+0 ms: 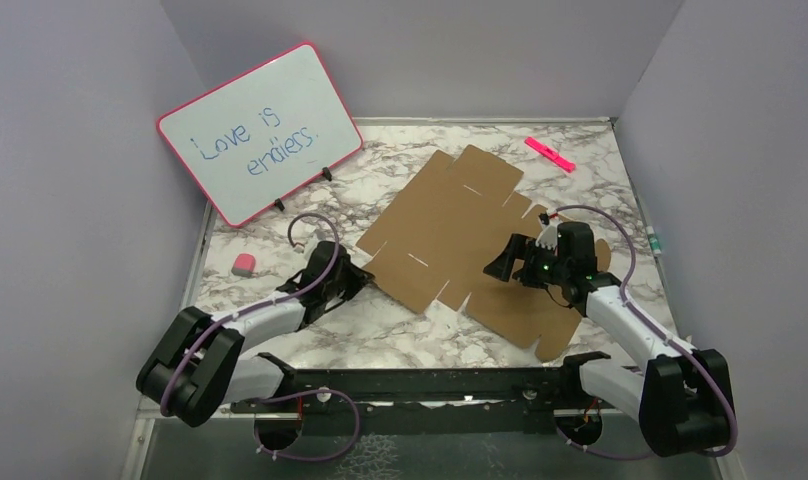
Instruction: Fold the paper box
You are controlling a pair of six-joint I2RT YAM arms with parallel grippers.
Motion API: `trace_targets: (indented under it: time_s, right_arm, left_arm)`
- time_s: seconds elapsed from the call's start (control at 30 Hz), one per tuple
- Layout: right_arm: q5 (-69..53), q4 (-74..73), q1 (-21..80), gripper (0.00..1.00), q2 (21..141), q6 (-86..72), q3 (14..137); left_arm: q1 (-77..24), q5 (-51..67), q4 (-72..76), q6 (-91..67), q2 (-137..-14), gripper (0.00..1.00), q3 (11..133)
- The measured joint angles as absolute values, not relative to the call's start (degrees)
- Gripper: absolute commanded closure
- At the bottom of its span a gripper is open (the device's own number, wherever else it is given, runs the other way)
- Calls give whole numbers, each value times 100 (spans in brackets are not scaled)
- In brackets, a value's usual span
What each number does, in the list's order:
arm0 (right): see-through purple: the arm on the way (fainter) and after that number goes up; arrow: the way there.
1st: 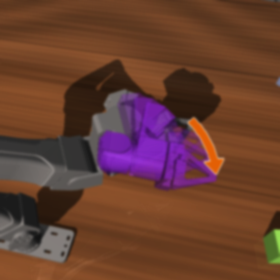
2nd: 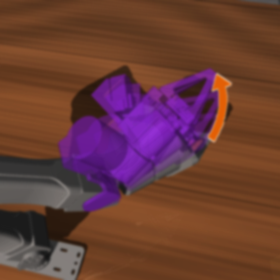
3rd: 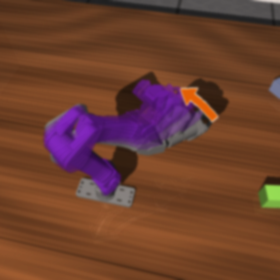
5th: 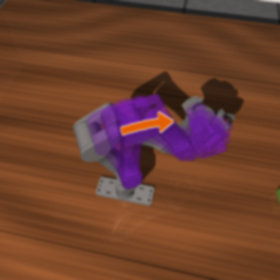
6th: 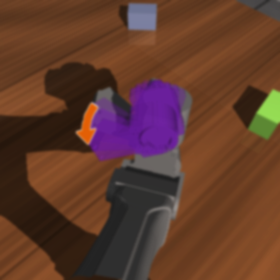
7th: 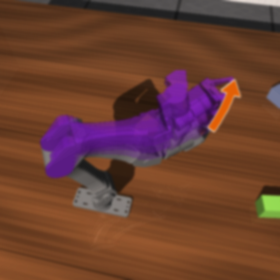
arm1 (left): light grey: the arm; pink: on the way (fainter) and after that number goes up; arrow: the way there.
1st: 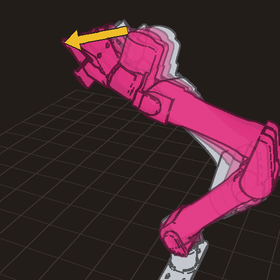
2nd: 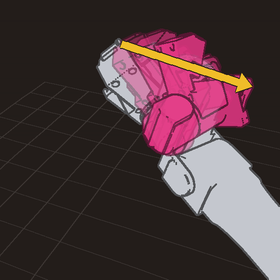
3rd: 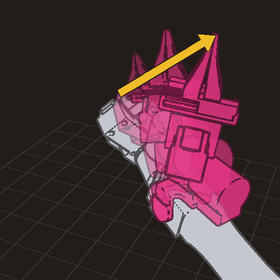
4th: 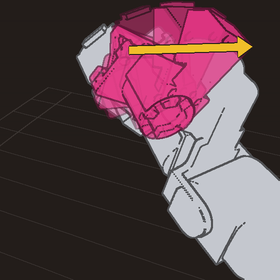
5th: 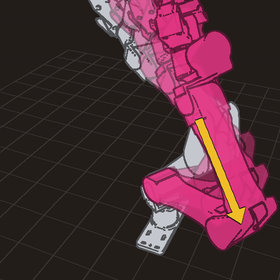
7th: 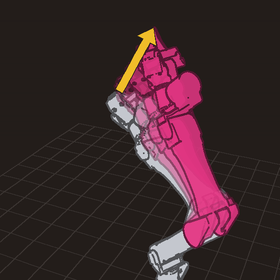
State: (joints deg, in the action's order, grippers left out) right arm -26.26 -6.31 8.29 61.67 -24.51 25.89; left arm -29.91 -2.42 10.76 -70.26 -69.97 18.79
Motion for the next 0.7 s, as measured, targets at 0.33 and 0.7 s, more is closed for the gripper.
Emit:
trace_targets:
  time_s: [0.33,0.7]
  right_arm:
    - [-2628,-779,829,0,6058,-2239,2648]
    - [-2724,-1000,829,0,6121,-2082,3247]
  left_arm:
    - [-1946,89,672,-5354,-8333,100,3544]
    - [-1559,777,-921,-3157,-10342,100,6501]
